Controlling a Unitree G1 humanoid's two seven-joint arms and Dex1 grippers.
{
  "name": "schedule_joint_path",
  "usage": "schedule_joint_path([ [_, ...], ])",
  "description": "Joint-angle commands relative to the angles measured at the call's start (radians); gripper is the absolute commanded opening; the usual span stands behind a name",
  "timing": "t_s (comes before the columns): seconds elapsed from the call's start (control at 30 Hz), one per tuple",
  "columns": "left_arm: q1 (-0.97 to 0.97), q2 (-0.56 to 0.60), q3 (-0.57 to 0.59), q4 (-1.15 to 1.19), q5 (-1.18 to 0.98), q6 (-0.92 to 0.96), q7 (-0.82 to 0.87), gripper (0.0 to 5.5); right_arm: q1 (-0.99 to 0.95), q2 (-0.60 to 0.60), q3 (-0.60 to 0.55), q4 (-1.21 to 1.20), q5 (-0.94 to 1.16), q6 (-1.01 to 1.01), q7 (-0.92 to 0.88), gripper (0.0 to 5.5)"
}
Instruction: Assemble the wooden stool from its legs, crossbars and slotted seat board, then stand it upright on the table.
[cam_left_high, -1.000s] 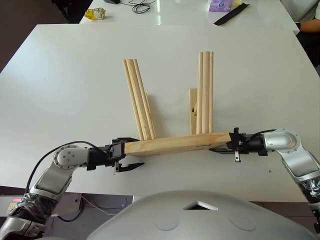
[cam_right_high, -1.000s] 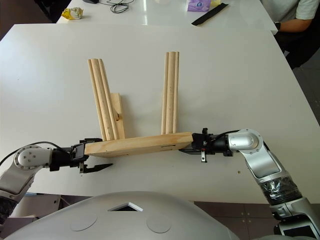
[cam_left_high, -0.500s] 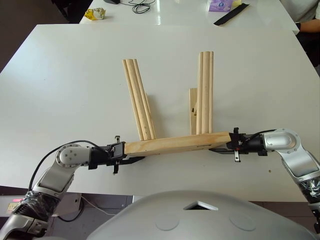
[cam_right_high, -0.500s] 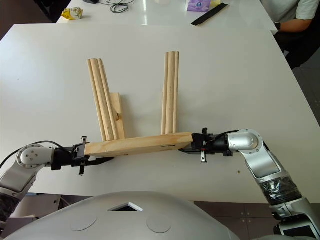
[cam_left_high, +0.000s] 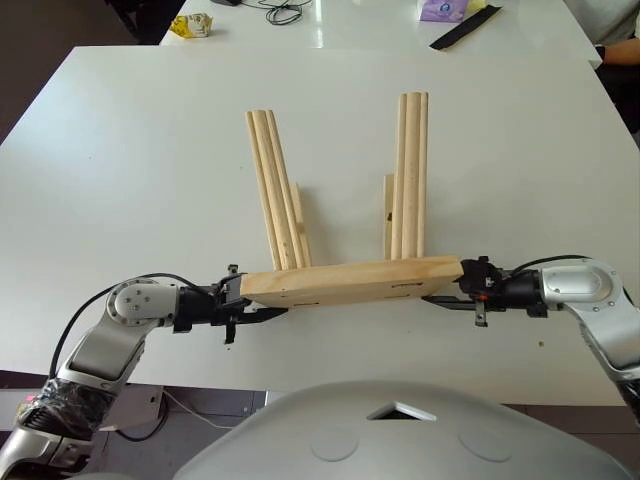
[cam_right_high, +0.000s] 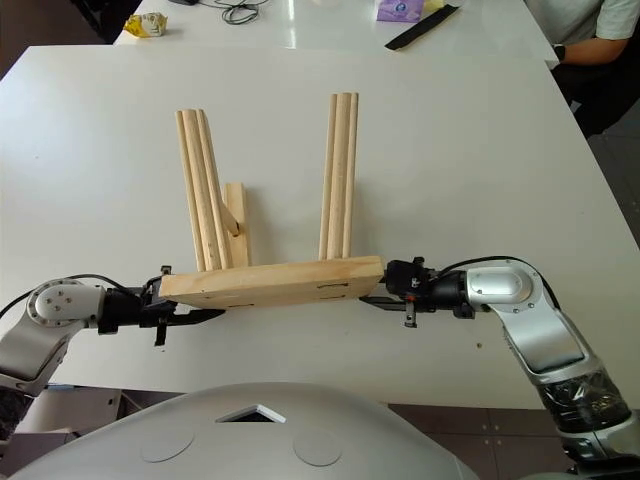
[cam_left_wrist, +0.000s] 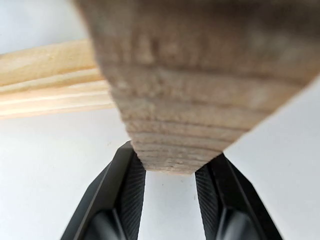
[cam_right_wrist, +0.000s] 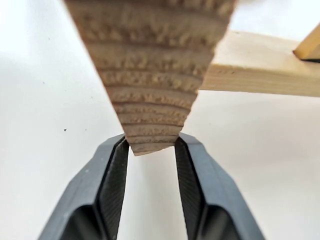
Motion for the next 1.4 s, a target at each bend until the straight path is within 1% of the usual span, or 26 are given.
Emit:
schedule_joint_path([
  [0.03, 0.016, 0.005, 0.135, -0.184, -0.173, 0.172, 0.084, 1.32, 0.034, -0.042, -0.150, -0.205, 0.245, 0.167, 0.017, 1.36],
  [0.17, 0.081, 0.080, 0.283, -0.388, -0.403, 0.431, 0.110, 1.32, 0.104, -0.080, -0.306, -0.342, 0.418, 0.328, 0.001, 1.36],
  [0.23, 0.081, 0.118, 0.353, -0.445, -0.523, 0.553, 0.135, 1.32, 0.126, -0.083, -0.360, -0.382, 0.495, 0.395, -0.024, 1.36],
  [0.3, 0.060, 0.149, 0.399, -0.469, -0.619, 0.656, 0.166, 1.33, 0.149, -0.072, -0.407, -0.416, 0.578, 0.470, -0.073, 1.36],
  [0.4, 0.038, 0.198, 0.456, -0.492, -0.751, 0.776, 0.203, 1.33, 0.164, -0.094, -0.506, -0.439, 0.826, 0.597, -0.165, 1.36],
  [0.47, 0.021, 0.254, 0.497, -0.480, -0.905, 0.845, 0.248, 1.33, 0.165, -0.171, -0.591, -0.413, 1.042, 0.665, -0.231, 1.36],
  [0.53, 0.043, 0.323, 0.563, -0.478, -1.093, 0.894, 0.300, 1.32, 0.146, -0.291, -0.690, -0.340, 1.276, 0.733, -0.266, 1.36],
  [0.57, 0.052, 0.345, 0.586, -0.481, -1.150, 0.908, 0.316, 1.32, 0.136, -0.329, -0.720, -0.316, 1.350, 0.752, -0.276, 1.36],
  [0.63, 0.036, 0.382, 0.587, -0.452, -1.262, 0.910, 0.364, 1.32, 0.121, -0.381, -0.758, -0.295, 1.457, 0.763, -0.290, 1.36],
  [0.77, 0.029, 0.430, 0.559, -0.383, -1.454, 0.891, 0.464, 1.32, 0.088, -0.457, -0.773, -0.275, 1.625, 0.739, -0.353, 1.36],
  [0.87, 0.063, 0.470, 0.585, -0.367, -1.570, 0.897, 0.497, 1.31, 0.054, -0.520, -0.790, -0.232, 1.712, 0.725, -0.354, 1.36],
  [0.93, 0.066, 0.496, 0.604, -0.333, -1.624, 0.911, 0.481, 1.31, 0.016, -0.569, -0.799, -0.172, 1.718, 0.732, -0.308, 1.36],
  [1.07, 0.037, 0.538, 0.614, -0.241, -1.633, 0.973, 0.398, 1.31, -0.049, -0.651, -0.787, -0.067, 1.719, 0.759, -0.235, 1.36],
  [1.13, 0.042, 0.550, 0.621, -0.223, -1.633, 0.998, 0.383, 1.31, -0.098, -0.709, -0.766, -0.010, 1.719, 0.776, -0.190, 1.36],
  [1.23, 0.033, 0.540, 0.593, -0.207, -1.633, 0.997, 0.418, 1.31, -0.147, -0.754, -0.726, 0.032, 1.719, 0.785, -0.180, 1.36],
  [1.4, -0.011, 0.527, 0.490, -0.161, -1.633, 0.994, 0.547, 1.31, -0.230, -0.779, -0.535, 0.090, 1.719, 0.758, -0.271, 1.36],
])
